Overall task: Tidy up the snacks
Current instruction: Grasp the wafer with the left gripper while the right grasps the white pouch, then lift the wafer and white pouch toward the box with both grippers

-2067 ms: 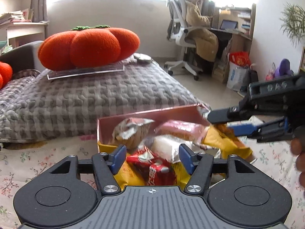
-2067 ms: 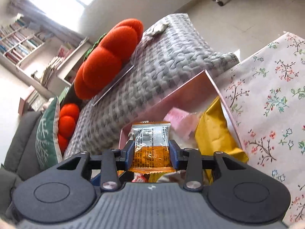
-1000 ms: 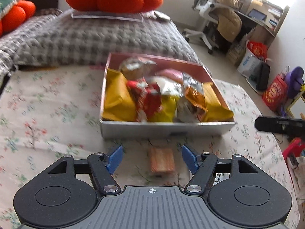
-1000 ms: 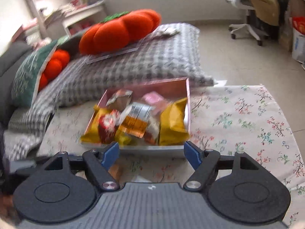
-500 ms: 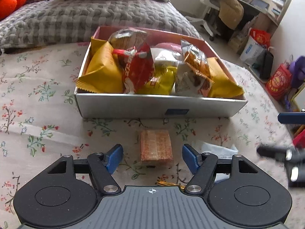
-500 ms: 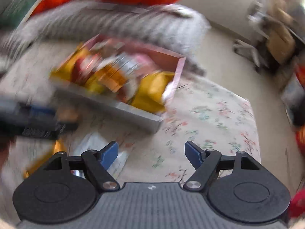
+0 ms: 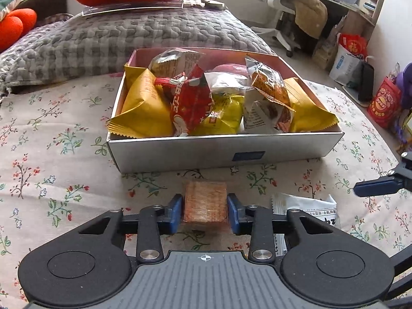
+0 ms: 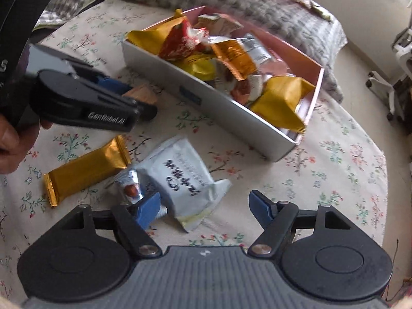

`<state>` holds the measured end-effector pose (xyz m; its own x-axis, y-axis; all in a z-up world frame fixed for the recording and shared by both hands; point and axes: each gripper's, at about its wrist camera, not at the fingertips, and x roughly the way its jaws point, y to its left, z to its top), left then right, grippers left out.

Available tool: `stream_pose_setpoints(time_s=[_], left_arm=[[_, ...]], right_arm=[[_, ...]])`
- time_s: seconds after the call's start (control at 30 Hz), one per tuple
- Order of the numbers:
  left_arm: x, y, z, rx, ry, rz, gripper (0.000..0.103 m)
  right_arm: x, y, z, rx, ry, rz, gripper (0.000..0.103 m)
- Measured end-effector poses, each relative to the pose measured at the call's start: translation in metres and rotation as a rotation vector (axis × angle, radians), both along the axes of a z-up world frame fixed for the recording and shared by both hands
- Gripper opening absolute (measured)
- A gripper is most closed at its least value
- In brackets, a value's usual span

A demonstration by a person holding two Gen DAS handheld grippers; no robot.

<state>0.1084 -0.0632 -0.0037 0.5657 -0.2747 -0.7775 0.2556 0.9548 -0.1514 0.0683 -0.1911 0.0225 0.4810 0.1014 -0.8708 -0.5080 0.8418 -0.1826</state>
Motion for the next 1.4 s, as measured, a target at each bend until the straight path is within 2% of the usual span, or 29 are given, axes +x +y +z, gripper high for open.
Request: stream_pose_setpoints(time_s=[0.27,0.43,0.53,0.57,0.7,1.23,1.4], left_arm=[[-0.001,0.002,0.001,-0.002,0.005,0.005,0.033],[-0.001,0.003,0.000,-0.004,0.007,0.009,0.033],[-0.002,0.003,0.001,-0.007,0.009,0.013,0.033],[-0.002,0.003,0.001,-0.007,0.011,0.014,0.033],[-0.002,0.004,0.001,-0.013,0.014,0.017,0.033],[-0.001,0.009,0.003,-0.025,0.028,0.039,0.032],[-0.003,0.011,0.004,-0.026,0.036,0.049,0.032]], right_arm=[[-0.001,0.017,-0.011,-0.016,-0.012,0.053,0.073],[0.004,0.018,-0.010,0.039,-0.008,0.047,0.071],[0.005,0.017,-0.008,0.065,-0.004,0.027,0.058],[0.006,0.016,-0.007,0.070,-0.004,0.018,0.049],[0.009,0.013,-0.001,0.147,0.021,-0.021,0.042],[0.018,-0.010,0.021,0.377,0.053,-0.180,0.040],[0.018,-0.020,0.028,0.417,0.046,-0.218,0.040]])
